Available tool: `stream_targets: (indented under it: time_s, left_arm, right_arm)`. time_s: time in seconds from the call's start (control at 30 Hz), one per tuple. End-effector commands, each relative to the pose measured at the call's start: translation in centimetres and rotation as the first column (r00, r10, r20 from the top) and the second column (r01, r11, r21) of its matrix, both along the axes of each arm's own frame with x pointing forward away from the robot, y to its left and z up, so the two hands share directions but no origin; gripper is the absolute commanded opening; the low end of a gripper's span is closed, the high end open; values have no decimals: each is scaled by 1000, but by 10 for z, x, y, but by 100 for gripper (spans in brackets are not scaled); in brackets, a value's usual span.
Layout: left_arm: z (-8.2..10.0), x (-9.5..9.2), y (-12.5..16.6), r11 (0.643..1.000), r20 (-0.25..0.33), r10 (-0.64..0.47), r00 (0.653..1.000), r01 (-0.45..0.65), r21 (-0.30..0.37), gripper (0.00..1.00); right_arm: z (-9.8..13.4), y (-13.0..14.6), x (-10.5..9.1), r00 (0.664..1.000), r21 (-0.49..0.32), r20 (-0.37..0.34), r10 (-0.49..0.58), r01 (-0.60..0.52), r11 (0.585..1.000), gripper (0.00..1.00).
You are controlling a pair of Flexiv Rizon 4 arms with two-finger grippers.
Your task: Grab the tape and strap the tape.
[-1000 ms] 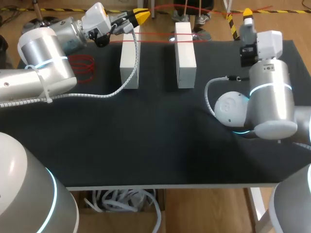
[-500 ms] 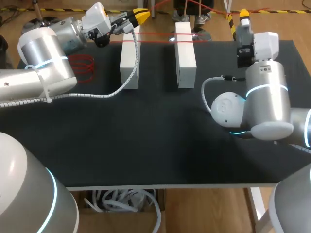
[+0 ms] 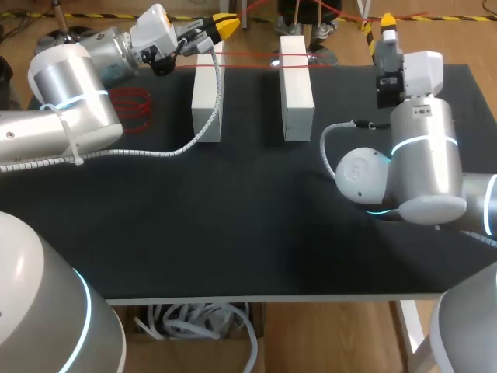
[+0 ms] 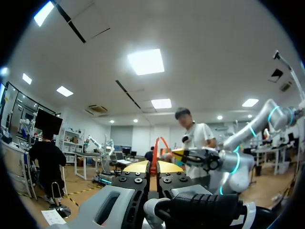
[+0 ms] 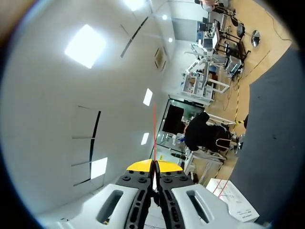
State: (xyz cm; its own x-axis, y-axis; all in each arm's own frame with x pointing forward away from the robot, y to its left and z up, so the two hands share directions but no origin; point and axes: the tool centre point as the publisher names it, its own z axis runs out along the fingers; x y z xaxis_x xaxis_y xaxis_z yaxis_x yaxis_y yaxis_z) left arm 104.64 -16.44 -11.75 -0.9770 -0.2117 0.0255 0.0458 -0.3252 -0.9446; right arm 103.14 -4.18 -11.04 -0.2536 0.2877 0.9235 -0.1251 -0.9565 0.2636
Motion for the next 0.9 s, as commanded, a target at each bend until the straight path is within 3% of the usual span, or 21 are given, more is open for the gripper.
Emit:
stream_targets:
  time_s: [0.03, 0.23, 0.47, 0.73, 0.9]
  left_arm:
    - [3, 0, 2, 999, 5, -12, 1000, 12, 40, 0]
    - [6, 0, 2, 997, 18, -27, 999, 26, 73, 0]
    - [14, 2, 1, 971, 53, -83, 995, 69, 229, 0]
    - [19, 4, 5, 937, 73, -96, 993, 66, 344, 0]
    - [20, 6, 9, 883, 94, -96, 991, 41, 468, 0]
  right_arm:
    - [1, 1, 0, 1000, 0, -4, 2, -2, 1000, 0]
    - [1, 2, 0, 1000, 1, -8, 7, -7, 1000, 0]
    - [1, 3, 0, 1000, -5, -7, 13, -13, 1000, 0]
    - [1, 4, 0, 1000, -6, -11, 21, -21, 1000, 0]
    - [-1, 5, -1, 1000, -9, -21, 22, -22, 1000, 0]
